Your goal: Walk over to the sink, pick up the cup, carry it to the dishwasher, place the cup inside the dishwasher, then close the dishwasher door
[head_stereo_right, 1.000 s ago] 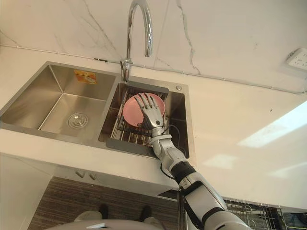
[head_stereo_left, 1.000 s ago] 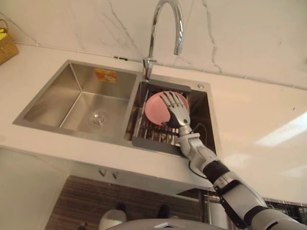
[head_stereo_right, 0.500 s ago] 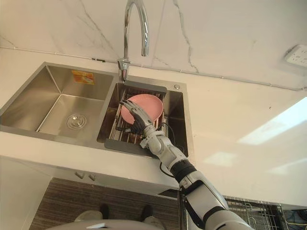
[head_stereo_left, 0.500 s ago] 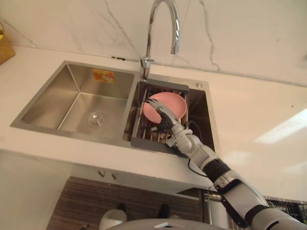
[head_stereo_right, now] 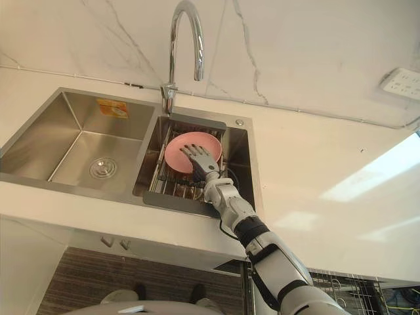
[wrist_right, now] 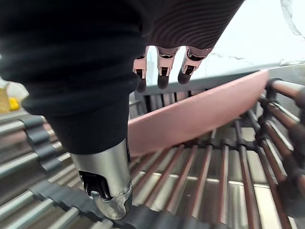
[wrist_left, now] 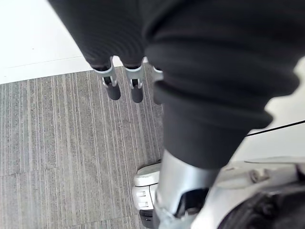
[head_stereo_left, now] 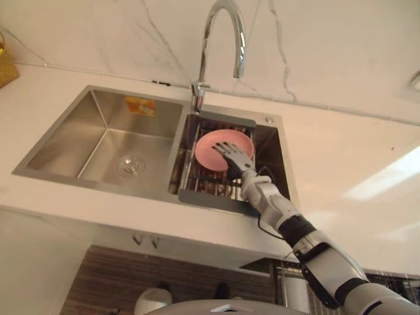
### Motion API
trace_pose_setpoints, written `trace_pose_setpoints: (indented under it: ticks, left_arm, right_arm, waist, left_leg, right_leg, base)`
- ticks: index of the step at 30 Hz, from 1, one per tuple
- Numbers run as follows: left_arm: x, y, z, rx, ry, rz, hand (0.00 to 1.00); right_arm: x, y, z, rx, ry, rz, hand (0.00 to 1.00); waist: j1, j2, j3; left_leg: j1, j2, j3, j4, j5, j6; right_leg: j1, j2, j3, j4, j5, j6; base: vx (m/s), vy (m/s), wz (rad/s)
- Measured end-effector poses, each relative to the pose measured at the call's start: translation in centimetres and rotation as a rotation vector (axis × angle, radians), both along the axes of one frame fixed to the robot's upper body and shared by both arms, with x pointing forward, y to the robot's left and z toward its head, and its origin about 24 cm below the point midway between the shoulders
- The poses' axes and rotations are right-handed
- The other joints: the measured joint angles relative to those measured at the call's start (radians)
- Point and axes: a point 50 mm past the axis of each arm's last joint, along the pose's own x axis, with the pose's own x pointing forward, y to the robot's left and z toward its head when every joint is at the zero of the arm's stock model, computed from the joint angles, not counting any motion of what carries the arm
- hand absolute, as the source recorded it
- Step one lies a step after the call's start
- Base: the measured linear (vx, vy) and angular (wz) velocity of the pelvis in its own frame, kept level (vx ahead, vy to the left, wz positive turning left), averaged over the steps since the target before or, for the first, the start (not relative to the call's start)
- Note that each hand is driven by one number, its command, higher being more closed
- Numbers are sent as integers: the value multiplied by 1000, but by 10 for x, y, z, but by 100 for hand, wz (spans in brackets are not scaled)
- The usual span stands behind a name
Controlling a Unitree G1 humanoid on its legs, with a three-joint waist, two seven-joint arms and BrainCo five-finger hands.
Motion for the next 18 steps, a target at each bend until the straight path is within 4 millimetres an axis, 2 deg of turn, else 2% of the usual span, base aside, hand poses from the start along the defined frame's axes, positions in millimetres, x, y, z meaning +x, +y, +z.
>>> trace_pose_setpoints:
  ticks: [3, 9, 13, 18]
  left_arm:
    - [0, 0, 0, 1, 4, 2, 0]
    - [0, 1, 0, 14, 4, -14, 0]
    - [-1, 6, 2, 84, 10, -20, 0]
    - [-5, 7, 2, 104, 26, -40, 0]
  right_arm:
    - [0, -8, -9, -42, 20, -44, 0]
    - [0, -12, -10, -88, -34, -60, 0]
    - [1, -20, -16, -99, -60, -108, 0]
    - [9, -25, 0, -78, -216, -166, 0]
  waist:
    - [0, -1, 1]
    - [15, -1, 1]
    - [24, -6, 6]
    - [29, -2, 26]
  left_leg:
    - [-11, -5, -17, 1, 2, 3]
    - [-11, -12, -29, 2, 4, 5]
    - [-14, -16, -43, -2, 11, 8]
    - [-17, -16, -40, -18, 19, 0]
  right_leg:
    - [0, -5, -19, 3, -1, 2]
    - [3, -11, -24, 4, -1, 5]
    - [18, -17, -46, 3, -3, 9]
    - [14, -19, -50, 0, -9, 7]
  base:
    - [14, 6, 18]
    - [-8, 7, 4]
    - [-82, 11, 15]
    - [-76, 9, 6]
